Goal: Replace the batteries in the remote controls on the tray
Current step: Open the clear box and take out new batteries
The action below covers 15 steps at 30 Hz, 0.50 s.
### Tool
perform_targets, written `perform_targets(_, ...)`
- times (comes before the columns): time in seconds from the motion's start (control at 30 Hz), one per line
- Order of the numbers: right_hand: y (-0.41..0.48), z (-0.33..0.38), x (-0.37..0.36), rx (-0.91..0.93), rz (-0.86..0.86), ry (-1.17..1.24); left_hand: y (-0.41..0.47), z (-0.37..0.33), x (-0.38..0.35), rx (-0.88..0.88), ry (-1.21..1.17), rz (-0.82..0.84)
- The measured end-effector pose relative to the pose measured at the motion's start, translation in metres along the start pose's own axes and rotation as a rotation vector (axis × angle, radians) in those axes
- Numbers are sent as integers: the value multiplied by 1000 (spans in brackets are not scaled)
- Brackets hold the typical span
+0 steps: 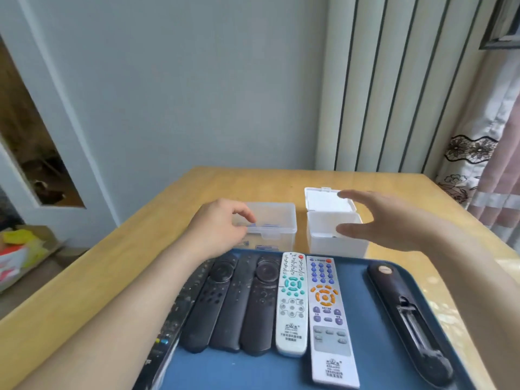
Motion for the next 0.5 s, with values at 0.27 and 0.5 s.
perform_targets(0.27,14,80,-45,276,-96,-346,4,22,-4,-104,226,22)
perform_targets(0.5,41,105,-74,233,-184,-699,0,48,1,-167,322,10)
Point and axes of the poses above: each hand's wrist, its own y-axis towards the middle knuckle, its own x-axis out of the back of the hand, z = x × y, the point moved 1 cm from there along y, towards the middle knuckle, and after that the axes turned 9 degrees about z, right-handed, at the moved point
